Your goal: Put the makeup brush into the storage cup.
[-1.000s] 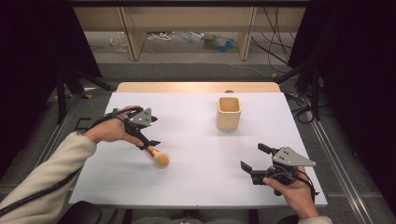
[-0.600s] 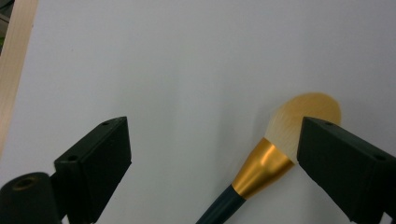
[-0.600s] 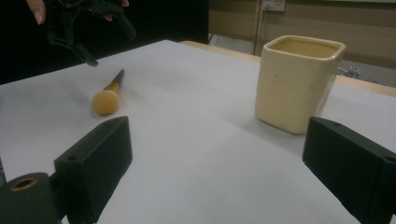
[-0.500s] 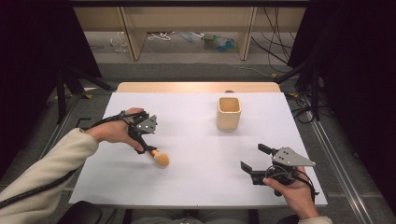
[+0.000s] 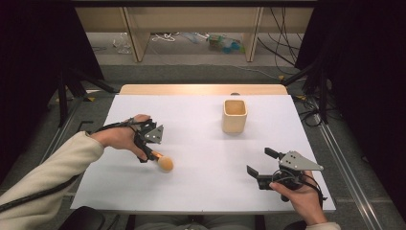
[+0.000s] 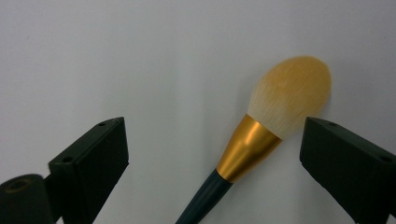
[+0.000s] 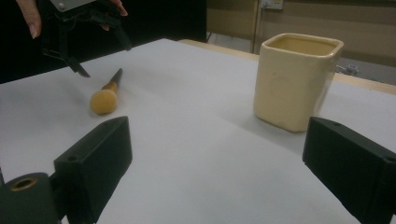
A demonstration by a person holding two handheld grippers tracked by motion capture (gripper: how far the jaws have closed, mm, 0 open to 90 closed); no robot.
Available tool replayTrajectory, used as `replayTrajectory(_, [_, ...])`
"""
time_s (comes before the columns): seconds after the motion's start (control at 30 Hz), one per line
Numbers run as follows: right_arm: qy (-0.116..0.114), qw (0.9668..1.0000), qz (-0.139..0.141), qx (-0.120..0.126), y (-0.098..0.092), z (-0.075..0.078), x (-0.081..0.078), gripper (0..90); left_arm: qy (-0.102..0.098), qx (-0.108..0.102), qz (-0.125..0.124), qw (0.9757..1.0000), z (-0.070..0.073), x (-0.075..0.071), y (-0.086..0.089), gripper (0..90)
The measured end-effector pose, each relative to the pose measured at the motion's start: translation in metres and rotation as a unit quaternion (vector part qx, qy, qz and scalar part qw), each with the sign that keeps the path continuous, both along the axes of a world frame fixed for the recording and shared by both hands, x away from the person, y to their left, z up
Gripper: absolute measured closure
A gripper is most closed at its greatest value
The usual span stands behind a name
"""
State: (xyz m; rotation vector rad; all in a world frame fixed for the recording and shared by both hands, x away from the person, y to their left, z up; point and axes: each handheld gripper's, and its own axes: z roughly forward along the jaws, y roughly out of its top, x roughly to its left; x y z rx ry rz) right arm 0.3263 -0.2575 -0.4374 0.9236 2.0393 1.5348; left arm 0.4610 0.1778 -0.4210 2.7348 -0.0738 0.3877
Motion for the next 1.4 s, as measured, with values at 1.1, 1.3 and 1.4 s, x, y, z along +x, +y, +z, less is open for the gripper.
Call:
replayTrajectory(1.1, [-0.011,0.9998,-0.004,-0.014,-0.002,0.000,0.002,9.0,0.033,0.047,-0.019,0.9981,-0.028,0.006,-0.005,9.3])
replayTrajectory(1.3, [0.000,0.9999,-0.003,-0.010,-0.001,0.000,0.000,9.0,0.037,0.060,-0.026,0.9971,-0.031,0.007,-0.006,10.8])
replayTrajectory(1.4, [0.001,0.9999,-0.003,-0.010,-0.001,0.000,0.000,9.0,0.040,0.065,-0.026,0.9967,-0.031,0.008,-0.007,11.2])
